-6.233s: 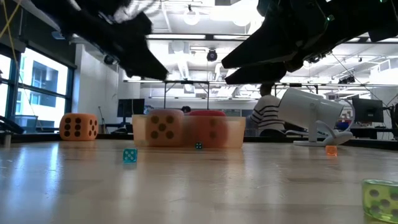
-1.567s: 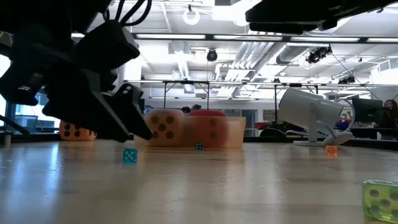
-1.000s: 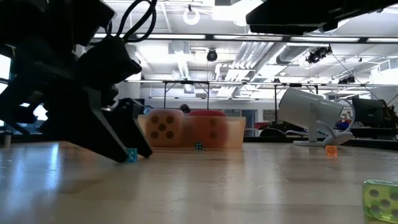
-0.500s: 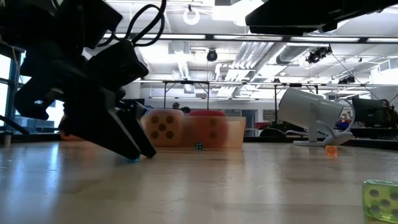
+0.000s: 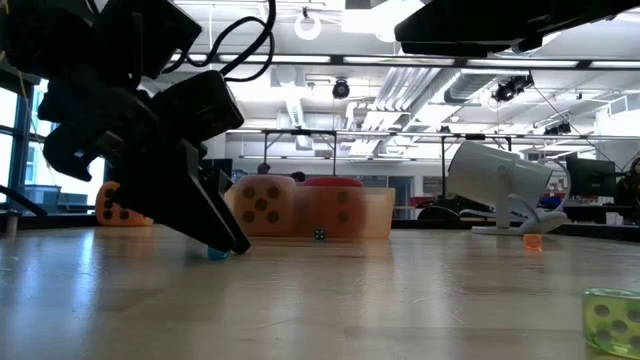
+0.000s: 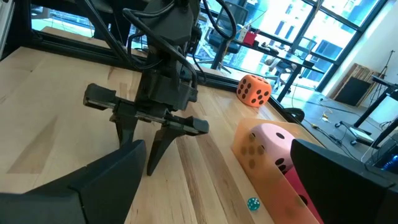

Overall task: Pick & Place Dice
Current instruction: Put the small light blue dice in the orange bin

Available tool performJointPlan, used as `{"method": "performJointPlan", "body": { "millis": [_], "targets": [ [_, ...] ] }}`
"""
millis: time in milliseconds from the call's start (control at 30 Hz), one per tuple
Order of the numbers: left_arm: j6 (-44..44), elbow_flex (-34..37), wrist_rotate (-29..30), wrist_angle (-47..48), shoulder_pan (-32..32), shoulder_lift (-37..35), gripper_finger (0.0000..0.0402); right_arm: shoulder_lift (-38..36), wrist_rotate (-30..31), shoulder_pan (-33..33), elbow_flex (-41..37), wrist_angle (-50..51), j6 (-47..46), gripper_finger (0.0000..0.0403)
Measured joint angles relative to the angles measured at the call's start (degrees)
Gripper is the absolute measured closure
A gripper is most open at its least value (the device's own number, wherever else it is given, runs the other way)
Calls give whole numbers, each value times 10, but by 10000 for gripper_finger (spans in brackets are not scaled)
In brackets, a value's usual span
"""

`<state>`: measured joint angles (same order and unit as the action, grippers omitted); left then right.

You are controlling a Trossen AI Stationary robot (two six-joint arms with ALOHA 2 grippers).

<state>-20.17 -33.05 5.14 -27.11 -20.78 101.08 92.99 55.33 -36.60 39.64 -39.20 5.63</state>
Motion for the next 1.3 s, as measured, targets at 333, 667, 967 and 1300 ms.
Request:
{"method": "performJointPlan", "body": {
  "millis": [333, 667, 967, 1300],
  "targets": [
    [-9, 5, 0, -1, 0, 0, 264, 0, 0, 0, 0, 0, 0, 10],
    [-9, 5, -4, 14, -1, 0, 267, 0, 0, 0, 0, 0, 0, 10],
    [-5, 6, 2, 20, -1, 1, 346, 0, 0, 0, 0, 0, 0, 10],
    [-9, 6, 0, 21, -2, 1, 359, 0, 0, 0, 0, 0, 0, 10]
  ]
}}
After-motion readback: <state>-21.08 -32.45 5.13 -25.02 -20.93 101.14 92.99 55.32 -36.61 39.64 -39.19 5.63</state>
